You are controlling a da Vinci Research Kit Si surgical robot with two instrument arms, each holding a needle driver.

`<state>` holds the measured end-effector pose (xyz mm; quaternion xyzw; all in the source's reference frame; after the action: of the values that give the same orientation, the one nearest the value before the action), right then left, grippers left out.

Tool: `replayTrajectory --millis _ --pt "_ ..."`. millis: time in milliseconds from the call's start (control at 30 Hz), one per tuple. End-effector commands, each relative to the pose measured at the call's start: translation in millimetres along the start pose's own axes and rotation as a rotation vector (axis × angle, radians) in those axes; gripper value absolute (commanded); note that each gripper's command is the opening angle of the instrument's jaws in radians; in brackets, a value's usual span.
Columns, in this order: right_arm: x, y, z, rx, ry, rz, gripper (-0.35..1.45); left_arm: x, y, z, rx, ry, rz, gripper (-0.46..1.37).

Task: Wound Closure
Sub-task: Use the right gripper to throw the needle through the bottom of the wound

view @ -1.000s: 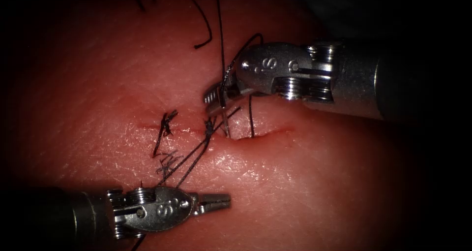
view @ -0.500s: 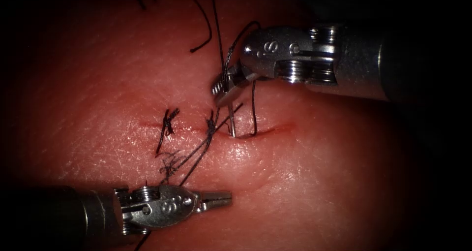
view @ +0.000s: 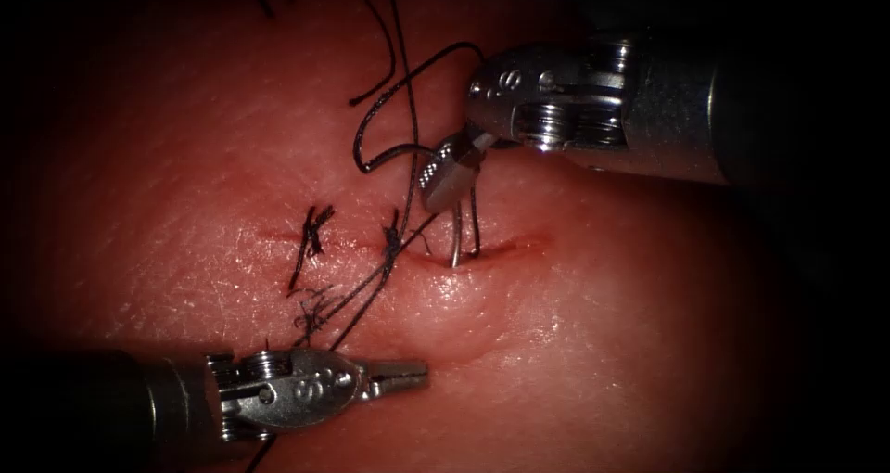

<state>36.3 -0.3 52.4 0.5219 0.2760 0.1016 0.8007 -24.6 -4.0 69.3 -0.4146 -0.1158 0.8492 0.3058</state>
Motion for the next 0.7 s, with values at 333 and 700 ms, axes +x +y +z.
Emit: replayTrajectory --millis 333,700 --pt "-0.4 0.9 2.4 0.039 0.136 -0.053 -0.35 0.1 0.2 0.0 -0.009 0.0 -0.001 -0.35" --pt "-1.4 0.2 1.7 -0.253 0.184 -0.079 0.45 0.1 0.6 -0.3 -0.009 -0.001 -0.002 -0.35"
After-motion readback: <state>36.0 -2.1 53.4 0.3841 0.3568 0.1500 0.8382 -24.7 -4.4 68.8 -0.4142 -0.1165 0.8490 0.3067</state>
